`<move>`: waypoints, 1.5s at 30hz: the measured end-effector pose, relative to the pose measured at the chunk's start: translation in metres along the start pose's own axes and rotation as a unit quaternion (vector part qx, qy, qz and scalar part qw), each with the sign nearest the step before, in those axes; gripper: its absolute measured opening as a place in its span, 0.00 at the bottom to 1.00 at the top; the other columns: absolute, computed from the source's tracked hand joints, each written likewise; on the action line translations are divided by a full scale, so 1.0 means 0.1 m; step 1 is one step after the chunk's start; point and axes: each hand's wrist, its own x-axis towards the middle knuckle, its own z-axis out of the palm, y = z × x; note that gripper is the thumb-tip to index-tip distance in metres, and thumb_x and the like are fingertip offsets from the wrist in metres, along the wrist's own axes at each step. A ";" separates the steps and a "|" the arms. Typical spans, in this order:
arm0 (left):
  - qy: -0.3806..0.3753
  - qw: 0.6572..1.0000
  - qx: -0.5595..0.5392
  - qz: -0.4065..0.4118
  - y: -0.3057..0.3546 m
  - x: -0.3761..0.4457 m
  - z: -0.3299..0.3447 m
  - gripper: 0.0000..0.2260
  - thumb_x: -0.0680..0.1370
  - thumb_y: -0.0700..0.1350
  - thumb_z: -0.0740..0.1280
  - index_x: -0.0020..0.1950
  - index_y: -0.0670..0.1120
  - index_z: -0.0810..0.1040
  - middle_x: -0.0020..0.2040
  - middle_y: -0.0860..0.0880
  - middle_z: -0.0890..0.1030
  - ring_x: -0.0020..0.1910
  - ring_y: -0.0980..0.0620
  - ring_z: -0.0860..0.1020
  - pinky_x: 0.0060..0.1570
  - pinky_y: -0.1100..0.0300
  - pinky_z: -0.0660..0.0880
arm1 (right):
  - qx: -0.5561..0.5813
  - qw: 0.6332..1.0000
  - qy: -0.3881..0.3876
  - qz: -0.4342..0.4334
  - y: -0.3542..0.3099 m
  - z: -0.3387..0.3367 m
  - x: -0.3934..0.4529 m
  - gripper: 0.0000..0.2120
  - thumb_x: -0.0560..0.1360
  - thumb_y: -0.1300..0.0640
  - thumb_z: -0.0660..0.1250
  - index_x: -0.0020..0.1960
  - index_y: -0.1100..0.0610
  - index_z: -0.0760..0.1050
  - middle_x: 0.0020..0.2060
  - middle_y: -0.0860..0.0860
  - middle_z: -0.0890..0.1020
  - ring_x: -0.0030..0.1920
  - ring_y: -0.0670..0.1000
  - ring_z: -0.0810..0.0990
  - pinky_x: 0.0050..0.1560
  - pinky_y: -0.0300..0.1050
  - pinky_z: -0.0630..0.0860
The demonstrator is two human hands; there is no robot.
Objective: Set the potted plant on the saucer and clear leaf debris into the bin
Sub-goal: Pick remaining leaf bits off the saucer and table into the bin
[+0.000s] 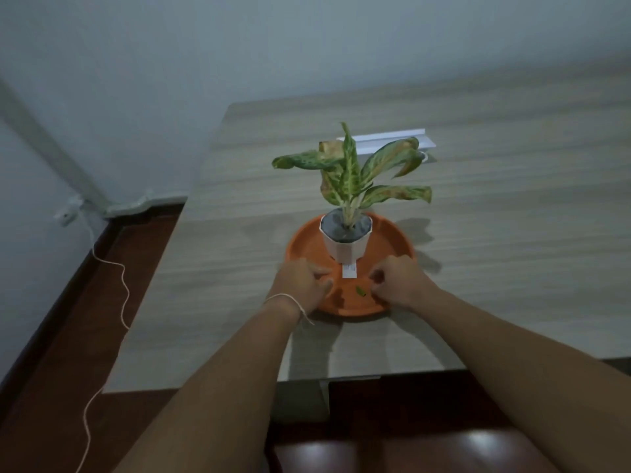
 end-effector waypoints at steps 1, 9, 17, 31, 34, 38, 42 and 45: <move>-0.007 1.000 0.001 0.002 0.06 0.03 0.07 0.12 0.74 0.48 0.70 0.57 0.50 0.84 0.55 0.49 0.86 0.55 0.50 0.82 0.57 0.64 0.73 | -0.005 1.000 -0.006 -0.001 0.03 0.00 0.01 0.09 0.68 0.53 0.72 0.45 0.57 0.84 0.42 0.51 0.87 0.45 0.52 0.83 0.50 0.50 0.81; -0.019 0.999 0.041 0.004 0.06 0.13 0.34 0.10 0.75 0.45 0.68 0.53 0.52 0.85 0.48 0.49 0.87 0.49 0.49 0.83 0.51 0.61 0.77 | -0.079 0.994 -0.045 -0.061 0.05 0.08 0.14 0.19 0.73 0.51 0.68 0.27 0.54 0.65 0.26 0.47 0.71 0.35 0.53 0.76 0.36 0.45 0.70; -0.047 0.997 0.050 0.023 0.01 0.18 0.35 0.11 0.74 0.46 0.67 0.53 0.55 0.85 0.41 0.51 0.87 0.41 0.53 0.82 0.47 0.60 0.79 | -0.118 0.986 -0.042 -0.113 -0.02 0.19 0.25 0.07 0.74 0.53 0.66 0.43 0.55 0.80 0.37 0.52 0.77 0.42 0.55 0.80 0.39 0.46 0.74; -0.054 0.996 0.055 0.039 0.00 0.21 0.29 0.09 0.73 0.42 0.66 0.48 0.47 0.85 0.42 0.47 0.86 0.43 0.49 0.82 0.47 0.55 0.79 | -0.105 0.980 0.036 -0.164 -0.03 0.25 0.28 0.10 0.75 0.54 0.62 0.40 0.58 0.79 0.40 0.56 0.81 0.43 0.56 0.80 0.40 0.46 0.70; -0.039 0.997 0.056 0.039 -0.05 0.19 0.17 0.08 0.72 0.43 0.67 0.46 0.45 0.85 0.42 0.45 0.86 0.43 0.46 0.81 0.47 0.52 0.79 | -0.098 0.973 0.067 -0.198 -0.12 0.22 0.28 0.10 0.74 0.55 0.64 0.39 0.59 0.80 0.39 0.58 0.81 0.44 0.59 0.79 0.39 0.47 0.68; 0.015 0.998 0.055 0.011 -0.22 0.10 -0.09 0.11 0.73 0.47 0.69 0.51 0.45 0.86 0.48 0.44 0.86 0.49 0.45 0.82 0.54 0.53 0.79 | -0.080 0.966 0.081 -0.231 -0.37 0.22 0.24 0.11 0.75 0.53 0.64 0.41 0.57 0.80 0.42 0.57 0.79 0.45 0.57 0.77 0.39 0.47 0.69; 0.065 0.997 0.024 -0.020 -0.54 -0.09 -0.41 0.11 0.72 0.48 0.67 0.48 0.45 0.86 0.44 0.46 0.87 0.44 0.48 0.83 0.51 0.54 0.80 | -0.083 0.960 0.083 -0.254 -0.78 0.25 0.21 0.12 0.74 0.53 0.63 0.37 0.56 0.79 0.36 0.55 0.80 0.40 0.57 0.78 0.38 0.49 0.69; 0.092 0.994 0.028 -0.053 -0.87 -0.32 -0.70 0.12 0.73 0.46 0.69 0.54 0.45 0.85 0.50 0.46 0.87 0.51 0.49 0.84 0.58 0.56 0.79 | -0.066 0.955 0.085 -0.275 -1.16 0.32 0.22 0.10 0.73 0.54 0.64 0.37 0.56 0.81 0.36 0.55 0.82 0.39 0.57 0.78 0.38 0.50 0.71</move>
